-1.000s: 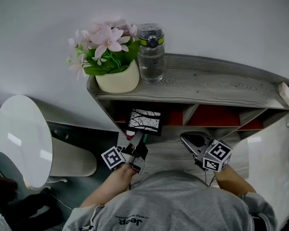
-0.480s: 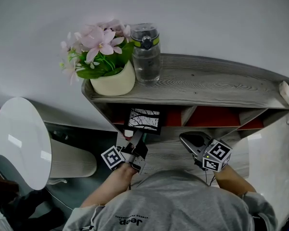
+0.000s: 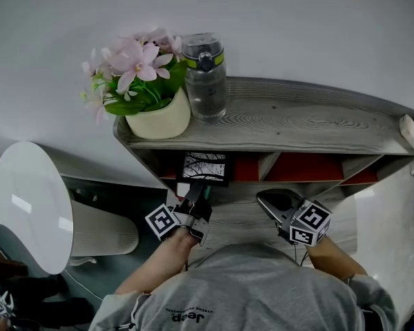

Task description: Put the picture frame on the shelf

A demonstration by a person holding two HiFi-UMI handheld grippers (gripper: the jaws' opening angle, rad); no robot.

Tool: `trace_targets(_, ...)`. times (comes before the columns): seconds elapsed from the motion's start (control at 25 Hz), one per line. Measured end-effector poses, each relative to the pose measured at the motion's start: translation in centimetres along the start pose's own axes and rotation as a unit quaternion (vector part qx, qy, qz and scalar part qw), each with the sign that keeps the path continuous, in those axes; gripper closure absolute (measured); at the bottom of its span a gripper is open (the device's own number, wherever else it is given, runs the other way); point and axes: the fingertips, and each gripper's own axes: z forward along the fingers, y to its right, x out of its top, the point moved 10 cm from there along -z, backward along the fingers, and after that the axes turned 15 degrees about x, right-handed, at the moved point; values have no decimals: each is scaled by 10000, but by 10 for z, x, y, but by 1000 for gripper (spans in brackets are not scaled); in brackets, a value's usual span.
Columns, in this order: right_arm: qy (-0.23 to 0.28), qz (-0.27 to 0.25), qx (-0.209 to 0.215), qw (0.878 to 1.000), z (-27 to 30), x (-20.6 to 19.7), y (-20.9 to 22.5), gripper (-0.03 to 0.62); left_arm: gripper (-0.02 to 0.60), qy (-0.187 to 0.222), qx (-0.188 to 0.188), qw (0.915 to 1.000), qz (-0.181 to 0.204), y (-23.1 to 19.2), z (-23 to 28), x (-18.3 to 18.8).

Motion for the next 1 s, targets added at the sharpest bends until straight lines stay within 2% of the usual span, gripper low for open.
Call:
trace_targets(0.32, 22, 75, 29, 10000, 0, -4, -1, 592, 482, -76, 452, 9981, -408, 9, -2, -4)
trace_targets(0.44, 15, 73, 31, 10000, 0, -5, -2, 592, 473, -313, 487, 9979, -287, 13, -5, -9)
trace_targets(0.52, 9, 70, 15, 10000, -2, -4, -2, 592, 425, -438, 465, 9978, -171, 12, -7, -14)
trace_targets(0.56, 12, 75, 6, 10000, -2, -4, -2, 592, 419, -459, 507, 9976, -126, 11, -8, -15)
trace_targets(0.84, 27, 90, 29, 10000, -2, -5, -5, 592, 416, -332, 850, 9958, 115, 10, -5, -11)
trace_targets(1.0, 20, 63, 24, 10000, -3, -5, -7, 592, 414, -290, 752, 9966, 184, 12, 7, -2)
